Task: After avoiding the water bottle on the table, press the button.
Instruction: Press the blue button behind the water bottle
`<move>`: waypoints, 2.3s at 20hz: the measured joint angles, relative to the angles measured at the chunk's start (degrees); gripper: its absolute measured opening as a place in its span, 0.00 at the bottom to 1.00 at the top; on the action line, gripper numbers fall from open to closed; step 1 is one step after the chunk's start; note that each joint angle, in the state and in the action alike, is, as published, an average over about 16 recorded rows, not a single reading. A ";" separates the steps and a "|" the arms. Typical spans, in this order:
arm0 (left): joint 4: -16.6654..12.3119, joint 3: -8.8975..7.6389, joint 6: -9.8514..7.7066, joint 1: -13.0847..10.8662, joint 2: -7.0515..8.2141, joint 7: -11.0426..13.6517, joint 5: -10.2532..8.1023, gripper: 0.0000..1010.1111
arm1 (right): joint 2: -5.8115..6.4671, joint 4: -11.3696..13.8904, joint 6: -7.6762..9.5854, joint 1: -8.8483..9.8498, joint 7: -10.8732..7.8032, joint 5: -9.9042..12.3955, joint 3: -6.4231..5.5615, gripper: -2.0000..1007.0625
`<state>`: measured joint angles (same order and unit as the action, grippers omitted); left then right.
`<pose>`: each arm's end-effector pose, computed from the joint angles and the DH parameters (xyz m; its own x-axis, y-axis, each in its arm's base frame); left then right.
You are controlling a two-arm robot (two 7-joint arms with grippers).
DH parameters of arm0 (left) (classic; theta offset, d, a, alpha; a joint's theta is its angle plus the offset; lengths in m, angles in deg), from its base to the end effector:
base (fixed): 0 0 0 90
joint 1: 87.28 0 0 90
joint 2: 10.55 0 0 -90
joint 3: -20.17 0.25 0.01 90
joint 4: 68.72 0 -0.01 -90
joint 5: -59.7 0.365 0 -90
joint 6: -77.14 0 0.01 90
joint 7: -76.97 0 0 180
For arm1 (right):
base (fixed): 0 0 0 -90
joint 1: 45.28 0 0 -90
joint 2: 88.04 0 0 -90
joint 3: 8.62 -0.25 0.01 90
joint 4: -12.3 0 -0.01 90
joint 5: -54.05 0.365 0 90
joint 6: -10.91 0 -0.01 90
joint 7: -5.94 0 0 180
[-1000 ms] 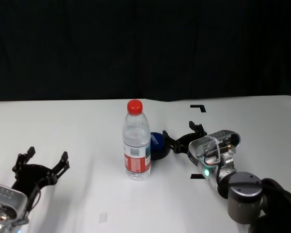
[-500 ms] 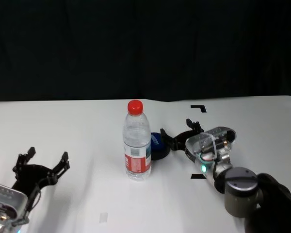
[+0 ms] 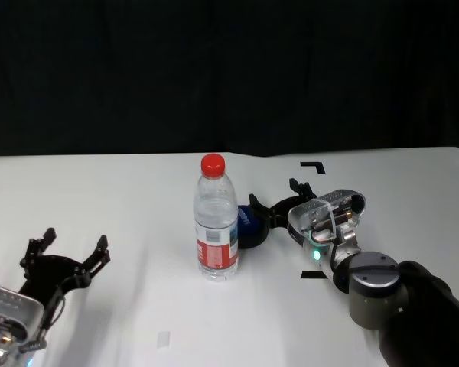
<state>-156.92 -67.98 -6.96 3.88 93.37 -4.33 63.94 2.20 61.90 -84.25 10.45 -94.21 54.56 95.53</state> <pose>0.3896 0.0530 -0.2580 0.1784 0.9303 0.3206 -0.9795 0.1988 -0.0316 0.5138 0.0687 -0.2552 0.3685 -0.9212 0.1246 0.9296 0.3645 -0.0543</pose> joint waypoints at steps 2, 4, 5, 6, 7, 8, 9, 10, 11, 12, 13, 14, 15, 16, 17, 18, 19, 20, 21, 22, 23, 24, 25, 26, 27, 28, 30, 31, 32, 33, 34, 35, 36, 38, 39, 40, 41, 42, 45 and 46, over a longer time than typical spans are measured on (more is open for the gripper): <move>0.00 0.00 0.00 0.00 0.00 0.00 0.00 1.00 | -0.09 -0.65 -0.13 -0.38 -0.15 -0.06 0.08 1.00; 0.00 0.00 0.00 0.00 0.00 0.00 0.00 1.00 | -0.17 -1.16 -0.18 -0.68 -0.29 -0.12 0.18 1.00; 0.00 0.00 0.00 0.00 0.00 0.00 0.00 1.00 | -0.20 -1.36 -0.17 -0.80 -0.36 -0.16 0.24 1.00; 0.00 0.00 0.00 0.00 0.00 0.00 0.00 1.00 | -0.21 -1.52 -0.12 -0.90 -0.40 -0.22 0.30 1.00; 0.00 0.00 0.00 0.00 0.00 0.00 0.00 1.00 | -0.23 -1.65 -0.06 -0.98 -0.43 -0.28 0.37 1.00; 0.00 0.00 0.00 0.00 0.00 0.00 0.00 1.00 | -0.24 -1.75 0.04 -1.03 -0.45 -0.36 0.44 1.00; 0.00 0.00 0.00 0.00 0.00 0.00 0.00 1.00 | -0.24 -1.83 0.15 -1.07 -0.44 -0.45 0.52 1.00; 0.00 0.00 0.00 0.00 0.00 0.00 0.00 1.00 | -0.25 -1.88 0.28 -1.10 -0.40 -0.55 0.59 1.00; 0.00 0.00 0.00 0.00 0.00 0.00 0.00 1.00 | -0.25 -1.92 0.43 -1.13 -0.35 -0.65 0.66 1.00; 0.00 0.00 0.00 0.00 0.00 0.00 0.00 1.00 | -0.25 -1.95 0.58 -1.15 -0.30 -0.76 0.72 1.00; 0.00 0.00 0.00 0.00 0.00 0.00 0.00 1.00 | -0.26 -1.97 0.72 -1.17 -0.23 -0.86 0.78 1.00; 0.00 0.00 0.00 0.00 0.00 0.00 0.00 1.00 | -0.26 -1.99 0.85 -1.19 -0.16 -0.97 0.83 1.00; 0.00 0.00 0.00 0.00 0.00 0.00 0.00 1.00 | -0.26 -2.02 0.97 -1.20 -0.08 -1.08 0.88 1.00; 0.00 0.00 0.00 0.00 0.00 0.00 0.00 1.00 | -0.26 -2.04 1.10 -1.22 -0.01 -1.19 0.92 1.00; 0.00 0.00 0.00 0.00 0.00 0.00 0.00 1.00 | -0.25 -2.04 1.25 -1.23 0.07 -1.30 0.96 1.00; 0.00 0.00 0.00 0.00 0.00 0.00 0.00 1.00 | -0.25 -2.02 1.41 -1.22 0.15 -1.42 1.00 1.00; 0.00 0.00 0.00 0.00 0.00 0.00 0.00 1.00 | -0.24 -2.00 1.57 -1.21 0.22 -1.54 1.04 1.00; 0.00 0.00 0.00 0.00 0.00 0.00 0.00 1.00 | -0.23 -1.98 1.74 -1.20 0.29 -1.65 1.08 1.00; 0.00 0.00 0.00 0.00 0.00 0.00 0.00 1.00 | -0.23 -1.97 1.90 -1.18 0.36 -1.76 1.11 1.00; 0.00 0.00 0.00 0.00 0.00 0.00 0.00 1.00 | -0.22 -1.96 2.06 -1.17 0.42 -1.87 1.13 1.00; 0.00 0.00 0.00 0.00 0.00 0.00 0.00 1.00 | -0.22 -1.96 2.21 -1.16 0.46 -1.96 1.16 1.00; 0.00 0.00 0.00 0.00 0.00 0.00 0.00 1.00 | -0.22 -1.96 2.36 -1.15 0.49 -2.05 1.18 1.00; 0.00 0.00 0.00 0.00 0.00 0.00 0.00 1.00 | -0.22 -1.96 2.49 -1.14 0.50 -2.13 1.20 1.00; 0.00 0.00 0.00 0.00 0.00 0.00 0.00 1.00 | -0.22 -1.96 2.62 -1.13 0.49 -2.19 1.21 1.00; 0.00 0.00 0.00 0.00 0.00 0.00 0.00 1.00 | -0.21 -1.97 2.74 -1.12 0.49 -2.25 1.23 1.00; 0.00 0.00 0.00 0.00 0.00 0.00 0.00 1.00 | -0.22 -2.01 2.86 -1.12 0.48 -2.32 1.25 1.00; 0.00 0.00 0.00 0.00 0.00 0.00 0.00 1.00 | -0.23 -2.07 3.09 -1.14 0.47 -2.44 1.29 1.00; 0.00 0.00 0.00 0.00 0.00 0.00 0.00 1.00 | -0.23 -2.11 3.21 -1.16 0.45 -2.49 1.31 1.00; 0.00 0.00 0.00 0.00 0.00 0.00 0.00 1.00 | -0.24 -2.16 3.32 -1.17 0.44 -2.55 1.33 1.00; 0.00 0.00 0.00 0.00 0.00 0.00 0.00 1.00 | -0.24 -2.22 3.43 -1.20 0.41 -2.59 1.35 1.00; 0.00 0.00 0.00 0.00 0.00 0.00 0.00 1.00 | -0.25 -2.29 3.52 -1.24 0.39 -2.64 1.37 1.00; 0.00 0.00 0.00 0.00 0.00 0.00 0.00 1.00 | -0.25 -2.36 3.62 -1.27 0.35 -2.68 1.39 1.00; 0.00 0.00 0.00 0.00 0.00 0.00 0.00 1.00 | -0.26 -2.44 3.71 -1.31 0.31 -2.72 1.42 1.00; 0.00 0.00 0.00 0.00 0.00 0.00 0.00 1.00 | -0.26 -2.58 3.89 -1.39 0.22 -2.78 1.46 1.00; 0.00 0.00 0.00 0.00 0.00 0.00 0.00 1.00 | -0.26 -2.66 3.97 -1.43 0.18 -2.81 1.49 1.00; 0.00 0.00 0.00 0.00 0.00 0.00 0.00 1.00 | -0.26 -2.74 4.04 -1.48 0.14 -2.83 1.50 1.00; 0.00 0.00 0.00 0.00 0.00 0.00 0.00 1.00 | -0.27 -2.85 4.10 -1.53 0.09 -2.85 1.52 1.00; 0.00 0.00 0.00 0.00 0.00 0.00 0.00 1.00 | -0.27 -2.98 4.15 -1.60 0.05 -2.88 1.55 1.00; 0.00 0.00 0.00 0.00 0.00 0.00 0.00 1.00 | -0.29 -3.40 4.20 -1.81 -0.08 -2.91 1.58 1.00; 0.00 0.00 0.00 0.00 0.00 0.00 0.00 1.00 | -0.29 -3.54 4.19 -1.88 -0.13 -2.92 1.58 1.00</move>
<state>-156.92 -67.98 -6.96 3.88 93.36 -4.33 63.94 1.91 58.36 -80.06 8.57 -94.35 51.64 97.11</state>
